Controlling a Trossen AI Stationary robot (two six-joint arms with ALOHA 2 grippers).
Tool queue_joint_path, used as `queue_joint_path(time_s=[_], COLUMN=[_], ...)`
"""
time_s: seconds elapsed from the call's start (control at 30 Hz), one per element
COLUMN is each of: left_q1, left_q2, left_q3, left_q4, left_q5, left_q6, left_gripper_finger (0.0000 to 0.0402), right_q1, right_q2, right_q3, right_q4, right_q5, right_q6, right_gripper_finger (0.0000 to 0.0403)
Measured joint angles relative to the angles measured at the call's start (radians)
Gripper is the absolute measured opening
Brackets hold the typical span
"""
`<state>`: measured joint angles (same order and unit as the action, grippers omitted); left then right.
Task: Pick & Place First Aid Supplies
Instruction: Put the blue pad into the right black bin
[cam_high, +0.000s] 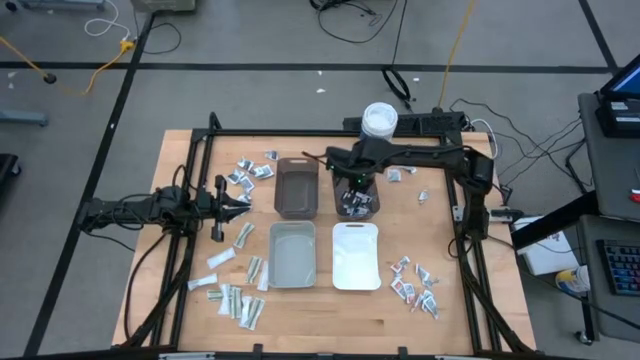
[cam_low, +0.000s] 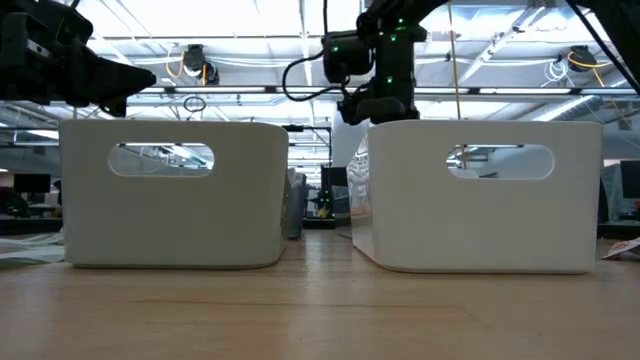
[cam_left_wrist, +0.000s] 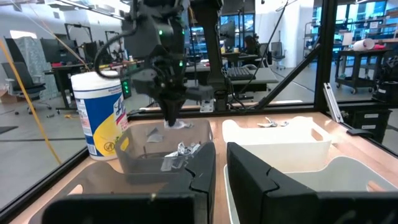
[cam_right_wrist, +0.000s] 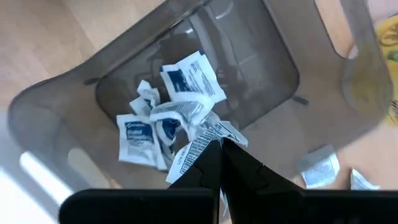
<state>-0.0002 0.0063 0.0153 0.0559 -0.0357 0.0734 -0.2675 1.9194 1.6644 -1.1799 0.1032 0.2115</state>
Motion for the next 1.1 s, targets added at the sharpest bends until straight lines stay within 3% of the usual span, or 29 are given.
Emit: queue_joint_path(time_s=[0.57, 0.7, 0.97, 1.1], left_q1=[0.000, 0.000, 0.000, 0.000], left_q2=[0.000, 0.000, 0.000, 0.000], left_q3=[0.000, 0.000, 0.000, 0.000], left_q4=[0.000, 0.000, 0.000, 0.000], left_q5=[0.000, 0.000, 0.000, 0.000], left_q6=[0.000, 0.000, 0.000, 0.000], left_gripper_finger=[0.0047, 0.0047, 0.0047, 0.0047], right_q1=[0.034, 0.034, 0.035, 0.034], right_q2=[0.048, 0.047, 0.047, 0.046], right_q3=[-0.150, -0.150, -0.150, -0.143], right_q4=[0.188, 0.188, 0.186, 0.154], right_q5=[0.005, 0.006, 0.004, 0.001], right_q6=[-0.017, -0.020, -0.042, -0.066], right_gripper_finger=[0.0008, 0.0048, 0.0177, 0.0214])
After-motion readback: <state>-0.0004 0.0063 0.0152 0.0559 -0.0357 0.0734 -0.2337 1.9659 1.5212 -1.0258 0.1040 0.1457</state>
